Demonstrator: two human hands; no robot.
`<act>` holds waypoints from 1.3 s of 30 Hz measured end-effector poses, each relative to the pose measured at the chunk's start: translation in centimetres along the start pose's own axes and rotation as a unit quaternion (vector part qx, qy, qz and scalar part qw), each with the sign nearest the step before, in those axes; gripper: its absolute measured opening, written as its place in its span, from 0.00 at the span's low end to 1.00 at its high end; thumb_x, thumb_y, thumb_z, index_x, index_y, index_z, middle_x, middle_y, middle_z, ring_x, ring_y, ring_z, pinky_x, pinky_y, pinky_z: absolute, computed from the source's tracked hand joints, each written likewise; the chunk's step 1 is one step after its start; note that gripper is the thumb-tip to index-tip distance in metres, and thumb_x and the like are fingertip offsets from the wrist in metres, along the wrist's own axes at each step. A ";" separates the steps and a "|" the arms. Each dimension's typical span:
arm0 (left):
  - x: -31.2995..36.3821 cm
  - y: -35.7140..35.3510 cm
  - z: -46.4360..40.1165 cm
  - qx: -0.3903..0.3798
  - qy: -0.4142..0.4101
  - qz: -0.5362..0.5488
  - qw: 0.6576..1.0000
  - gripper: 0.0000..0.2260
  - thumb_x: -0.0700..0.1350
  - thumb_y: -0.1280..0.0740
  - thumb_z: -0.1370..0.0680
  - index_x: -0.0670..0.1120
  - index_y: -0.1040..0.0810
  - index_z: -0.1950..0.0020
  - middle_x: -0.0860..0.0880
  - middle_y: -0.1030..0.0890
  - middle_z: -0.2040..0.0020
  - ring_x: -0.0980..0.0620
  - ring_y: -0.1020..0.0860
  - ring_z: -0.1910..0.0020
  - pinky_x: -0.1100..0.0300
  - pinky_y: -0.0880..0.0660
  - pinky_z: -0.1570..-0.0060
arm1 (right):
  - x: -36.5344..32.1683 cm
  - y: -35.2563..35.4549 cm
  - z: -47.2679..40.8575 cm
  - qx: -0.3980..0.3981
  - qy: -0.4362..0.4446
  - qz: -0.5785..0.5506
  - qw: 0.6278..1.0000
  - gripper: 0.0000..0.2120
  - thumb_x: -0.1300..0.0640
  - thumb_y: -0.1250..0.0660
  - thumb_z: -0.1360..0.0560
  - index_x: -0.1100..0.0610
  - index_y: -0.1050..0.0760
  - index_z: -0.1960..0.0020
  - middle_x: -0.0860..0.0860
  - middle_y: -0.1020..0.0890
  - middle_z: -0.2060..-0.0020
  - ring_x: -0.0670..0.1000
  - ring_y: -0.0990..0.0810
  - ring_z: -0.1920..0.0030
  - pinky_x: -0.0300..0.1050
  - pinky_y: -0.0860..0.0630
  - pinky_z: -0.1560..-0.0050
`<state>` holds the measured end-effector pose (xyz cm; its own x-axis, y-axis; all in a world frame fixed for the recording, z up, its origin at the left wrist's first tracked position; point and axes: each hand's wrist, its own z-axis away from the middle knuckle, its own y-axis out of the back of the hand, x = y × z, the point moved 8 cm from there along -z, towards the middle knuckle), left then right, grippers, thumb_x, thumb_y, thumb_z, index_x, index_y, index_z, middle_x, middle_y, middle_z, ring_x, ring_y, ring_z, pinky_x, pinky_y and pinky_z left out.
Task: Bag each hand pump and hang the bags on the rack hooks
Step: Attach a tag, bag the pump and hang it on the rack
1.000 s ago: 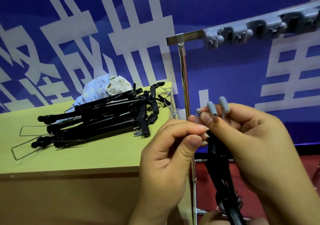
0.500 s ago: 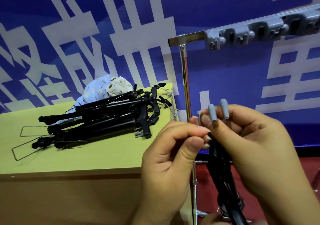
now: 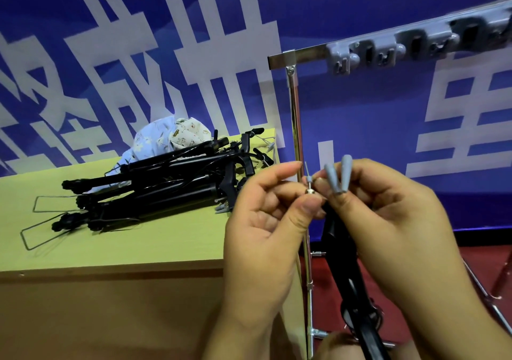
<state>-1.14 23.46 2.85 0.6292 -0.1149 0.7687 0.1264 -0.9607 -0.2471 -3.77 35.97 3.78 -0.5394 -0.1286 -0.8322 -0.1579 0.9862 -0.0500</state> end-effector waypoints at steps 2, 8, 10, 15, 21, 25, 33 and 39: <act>0.0 0.0 -0.2 0.002 0.007 0.001 1.000 0.11 0.50 0.26 0.36 0.54 0.17 0.54 0.49 0.17 0.61 0.55 0.19 0.63 0.66 0.23 0.58 | -0.1 -0.1 -0.1 -0.007 0.006 0.002 1.000 0.07 0.60 0.32 0.27 0.48 0.20 0.57 0.49 0.17 0.66 0.51 0.19 0.64 0.48 0.22 0.61; -0.1 0.1 -0.3 0.005 0.020 0.001 1.000 0.10 0.45 0.23 0.40 0.54 0.17 0.61 0.48 0.17 0.64 0.56 0.19 0.66 0.67 0.23 0.62 | 0.0 -0.2 -0.4 -0.020 0.007 -0.002 1.000 0.06 0.56 0.34 0.29 0.49 0.19 0.58 0.50 0.16 0.64 0.54 0.18 0.62 0.55 0.22 0.57; -0.2 0.2 -0.5 0.001 0.022 -0.010 1.000 0.12 0.37 0.22 0.38 0.53 0.17 0.62 0.49 0.17 0.66 0.56 0.19 0.67 0.67 0.23 0.63 | -0.1 -0.3 -0.4 -0.032 0.014 0.008 0.999 0.06 0.57 0.34 0.28 0.49 0.19 0.57 0.50 0.17 0.64 0.53 0.18 0.62 0.55 0.21 0.57; -0.3 0.1 -1.0 -0.002 0.005 -0.029 1.000 0.08 0.46 0.23 0.34 0.53 0.19 0.58 0.51 0.17 0.62 0.57 0.19 0.64 0.67 0.23 0.59 | 0.1 -0.5 -1.4 -0.038 0.000 0.002 0.999 0.06 0.62 0.32 0.25 0.53 0.20 0.58 0.57 0.17 0.64 0.61 0.19 0.59 0.61 0.22 0.54; -3.7 -1.4 0.7 -0.060 0.060 -0.143 0.986 0.27 0.70 0.30 0.37 0.58 0.26 0.44 0.53 0.23 0.40 0.56 0.26 0.39 0.60 0.28 0.39 | 0.6 -0.3 -5.0 -0.029 -0.059 -0.153 0.986 0.07 0.64 0.34 0.25 0.55 0.22 0.60 0.49 0.15 0.66 0.45 0.15 0.58 0.40 0.21 0.58; -6.4 -3.0 0.5 -0.084 0.146 -0.155 0.973 0.16 0.58 0.31 0.34 0.54 0.19 0.48 0.42 0.21 0.43 0.50 0.23 0.41 0.51 0.29 0.35 | -0.6 -1.7 -5.7 -0.095 -0.076 -0.204 0.971 0.04 0.64 0.35 0.25 0.58 0.22 0.57 0.51 0.16 0.66 0.45 0.16 0.59 0.38 0.22 0.60; -5.5 -4.1 -2.0 -0.027 0.172 -0.007 0.985 0.14 0.52 0.41 0.24 0.48 0.23 0.64 0.50 0.17 0.67 0.51 0.19 0.56 0.51 0.29 0.42 | 2.9 4.1 -5.7 -0.053 -0.080 -0.042 0.995 0.16 0.43 0.30 0.32 0.44 0.25 0.45 0.49 0.19 0.46 0.49 0.21 0.41 0.50 0.26 0.38; -2.0 -5.0 -5.9 -0.040 0.157 0.048 0.986 0.14 0.51 0.41 0.24 0.45 0.26 0.65 0.48 0.18 0.69 0.48 0.20 0.58 0.55 0.25 0.48 | 9.6 1.7 0.4 -0.329 -0.142 0.065 0.931 0.48 0.30 0.24 0.51 0.37 0.38 0.34 0.40 0.22 0.40 0.34 0.26 0.39 0.29 0.29 0.44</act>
<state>-7.53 27.05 6.04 0.3650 -0.2665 0.8920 0.0100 -0.9570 -0.2900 -8.87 36.47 -4.47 -0.3643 0.1120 -0.9245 -0.6296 0.7018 0.3332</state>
